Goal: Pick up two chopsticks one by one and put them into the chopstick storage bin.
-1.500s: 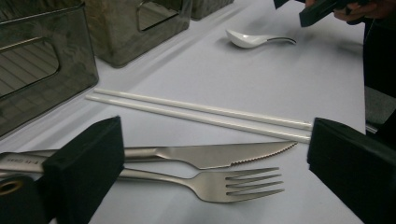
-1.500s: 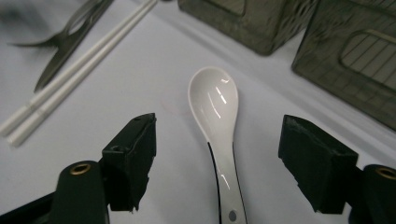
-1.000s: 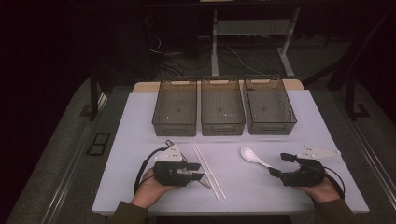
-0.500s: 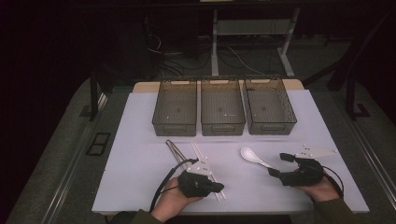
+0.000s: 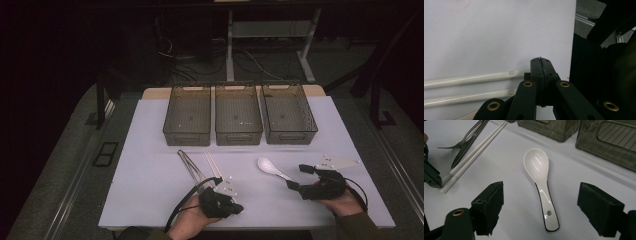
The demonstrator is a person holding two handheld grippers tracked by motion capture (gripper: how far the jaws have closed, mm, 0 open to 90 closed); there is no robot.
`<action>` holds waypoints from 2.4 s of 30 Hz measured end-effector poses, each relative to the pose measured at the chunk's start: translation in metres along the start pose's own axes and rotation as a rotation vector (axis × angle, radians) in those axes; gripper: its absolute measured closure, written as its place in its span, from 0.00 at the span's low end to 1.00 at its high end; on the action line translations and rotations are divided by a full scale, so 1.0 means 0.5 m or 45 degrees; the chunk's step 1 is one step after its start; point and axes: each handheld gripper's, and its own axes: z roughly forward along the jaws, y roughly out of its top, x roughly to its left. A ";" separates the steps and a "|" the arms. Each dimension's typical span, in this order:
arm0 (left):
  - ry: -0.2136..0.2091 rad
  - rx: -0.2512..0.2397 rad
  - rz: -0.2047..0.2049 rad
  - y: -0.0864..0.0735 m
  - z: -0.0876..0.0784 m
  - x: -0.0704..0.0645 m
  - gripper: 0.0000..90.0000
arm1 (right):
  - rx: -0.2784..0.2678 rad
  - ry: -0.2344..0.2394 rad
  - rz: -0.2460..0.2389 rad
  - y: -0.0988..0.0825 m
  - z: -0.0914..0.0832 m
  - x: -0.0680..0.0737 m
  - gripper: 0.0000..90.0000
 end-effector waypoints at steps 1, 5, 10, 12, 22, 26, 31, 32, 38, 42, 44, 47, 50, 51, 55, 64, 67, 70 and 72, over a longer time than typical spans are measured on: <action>0.003 0.005 -0.001 0.001 0.003 0.000 0.98 | 0.000 0.000 0.000 0.000 0.000 0.000 0.23; 0.006 0.014 0.021 0.005 0.013 0.002 0.98 | -0.001 0.002 0.001 0.000 0.000 0.000 0.23; 0.006 0.023 0.031 0.013 0.024 0.002 0.98 | -0.007 0.001 -0.003 0.000 -0.001 -0.001 0.23; 0.007 0.018 0.028 0.019 0.030 0.003 0.98 | -0.006 0.002 -0.002 0.001 -0.001 -0.001 0.23; 0.014 -0.004 -0.011 0.041 0.054 0.010 0.98 | -0.010 0.005 0.001 0.001 -0.002 -0.001 0.23; 0.015 -0.017 -0.036 0.049 0.062 0.013 0.98 | -0.012 0.006 0.004 0.001 -0.002 -0.001 0.23; 0.017 -0.044 -0.075 0.061 0.076 0.022 0.98 | -0.012 0.008 0.005 0.001 -0.002 -0.001 0.23; 0.017 -0.044 -0.075 0.061 0.076 0.022 0.98 | -0.013 0.008 0.005 0.001 -0.002 -0.001 0.23; 0.028 -0.044 -0.088 0.078 0.090 0.033 0.98 | -0.012 0.008 0.003 0.001 -0.003 0.000 0.23; 0.032 -0.048 -0.096 0.084 0.095 0.038 0.98 | -0.013 0.009 0.004 0.001 -0.003 -0.001 0.23; 0.038 -0.043 -0.091 0.086 0.094 0.039 0.98 | -0.013 0.012 0.004 0.000 -0.003 -0.001 0.23; 0.030 -0.054 -0.070 0.085 0.080 0.033 0.98 | -0.015 0.013 0.004 0.001 -0.004 -0.001 0.23; 0.025 -0.074 -0.061 0.072 0.042 0.021 0.98 | -0.014 0.015 0.005 0.000 -0.004 -0.001 0.23; 0.028 -0.073 -0.054 0.066 0.031 0.018 0.98 | -0.014 0.015 0.003 0.001 -0.004 -0.001 0.23; 0.037 -0.065 -0.029 0.039 -0.009 0.004 0.98 | -0.012 0.015 0.001 0.001 -0.003 0.001 0.23; 0.018 -0.001 -0.040 -0.030 -0.035 -0.006 0.98 | -0.008 0.011 0.003 0.001 -0.002 0.002 0.23; 0.008 0.011 -0.031 -0.029 -0.026 -0.010 0.98 | -0.008 0.011 0.004 0.001 -0.002 0.002 0.23; 0.004 0.025 -0.011 -0.027 -0.021 -0.007 0.98 | -0.010 0.014 0.003 0.001 -0.002 0.001 0.23; 0.009 0.023 -0.011 -0.025 -0.016 -0.005 0.98 | -0.010 0.012 0.002 0.000 -0.002 0.000 0.23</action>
